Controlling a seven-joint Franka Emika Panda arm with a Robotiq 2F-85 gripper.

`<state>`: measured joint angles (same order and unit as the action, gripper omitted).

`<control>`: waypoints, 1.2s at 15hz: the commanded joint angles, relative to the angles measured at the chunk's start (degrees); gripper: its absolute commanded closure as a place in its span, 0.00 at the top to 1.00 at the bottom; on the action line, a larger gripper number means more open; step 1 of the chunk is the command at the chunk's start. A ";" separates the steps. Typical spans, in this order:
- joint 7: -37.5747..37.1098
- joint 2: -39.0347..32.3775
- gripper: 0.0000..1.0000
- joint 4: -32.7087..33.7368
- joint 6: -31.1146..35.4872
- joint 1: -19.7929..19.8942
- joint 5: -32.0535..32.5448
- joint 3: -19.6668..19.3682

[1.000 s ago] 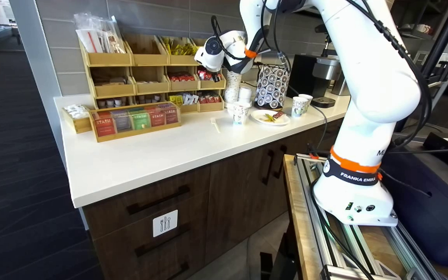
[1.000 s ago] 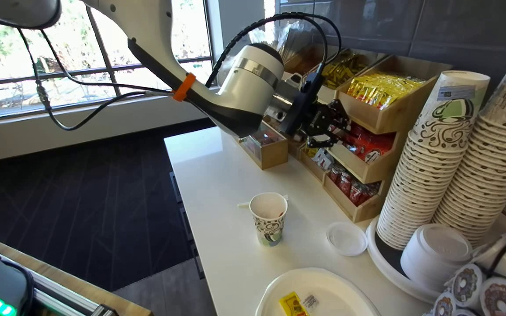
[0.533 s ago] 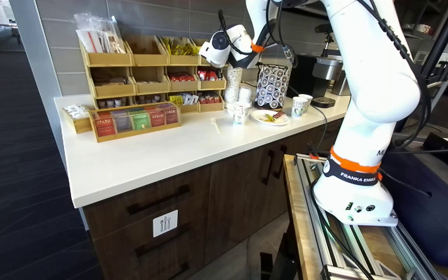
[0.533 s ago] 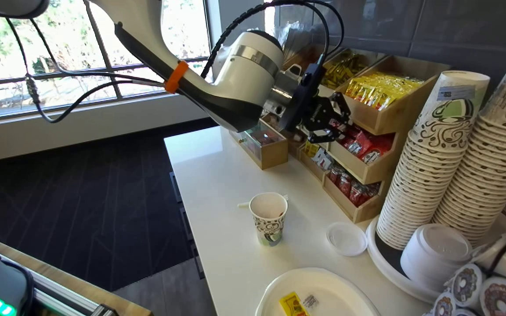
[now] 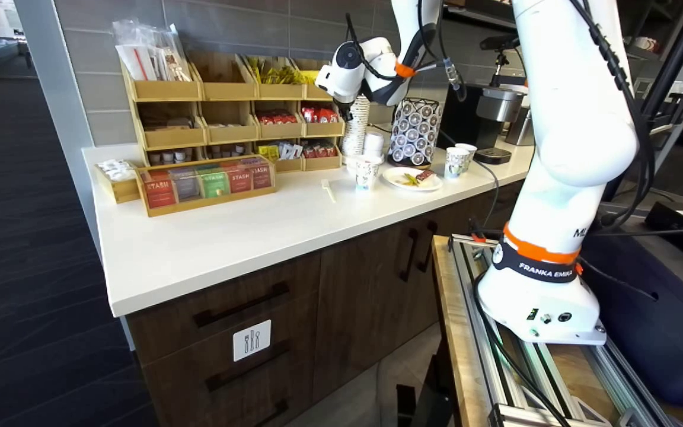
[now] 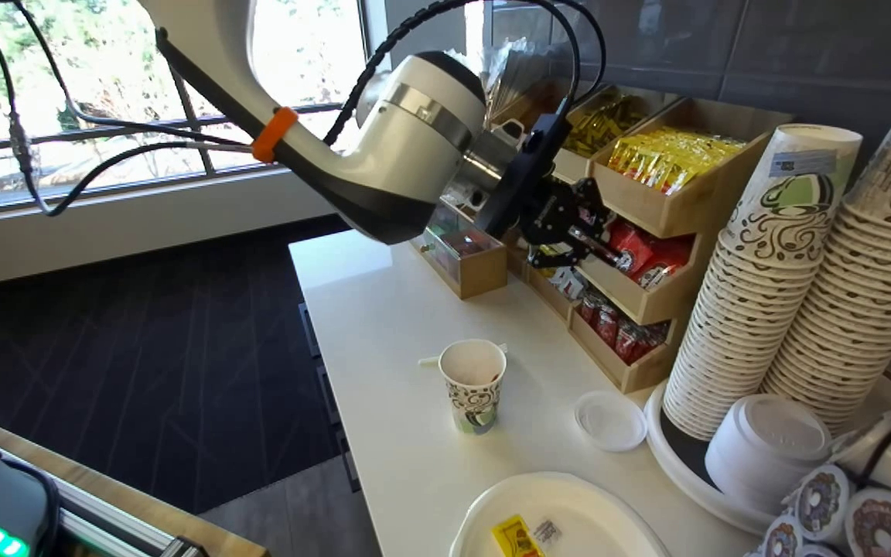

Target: Pick up the red sachet on the white plate and put it in the middle rack of the far right snack rack

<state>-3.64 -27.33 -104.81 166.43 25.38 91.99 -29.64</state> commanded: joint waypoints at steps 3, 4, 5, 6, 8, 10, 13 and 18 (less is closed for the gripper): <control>22.73 10.93 0.00 -18.15 0.21 4.80 -13.42 3.85; 26.52 13.34 0.00 -21.41 -0.49 6.17 -16.42 5.16; 30.47 15.26 0.00 -24.02 -1.51 7.68 -20.50 6.85; 34.42 17.99 0.00 -27.12 -2.58 9.79 -23.80 9.01; 42.61 21.04 0.00 -30.91 -4.84 14.22 -33.22 14.42; 49.88 24.29 0.00 -33.63 -7.38 22.59 -42.72 22.30; 57.01 25.59 0.00 -34.22 -10.63 29.69 -57.01 30.10; 67.62 25.38 0.00 -26.84 -23.12 35.97 -80.52 38.90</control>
<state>58.63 -2.25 -136.48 151.66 58.02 22.75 4.72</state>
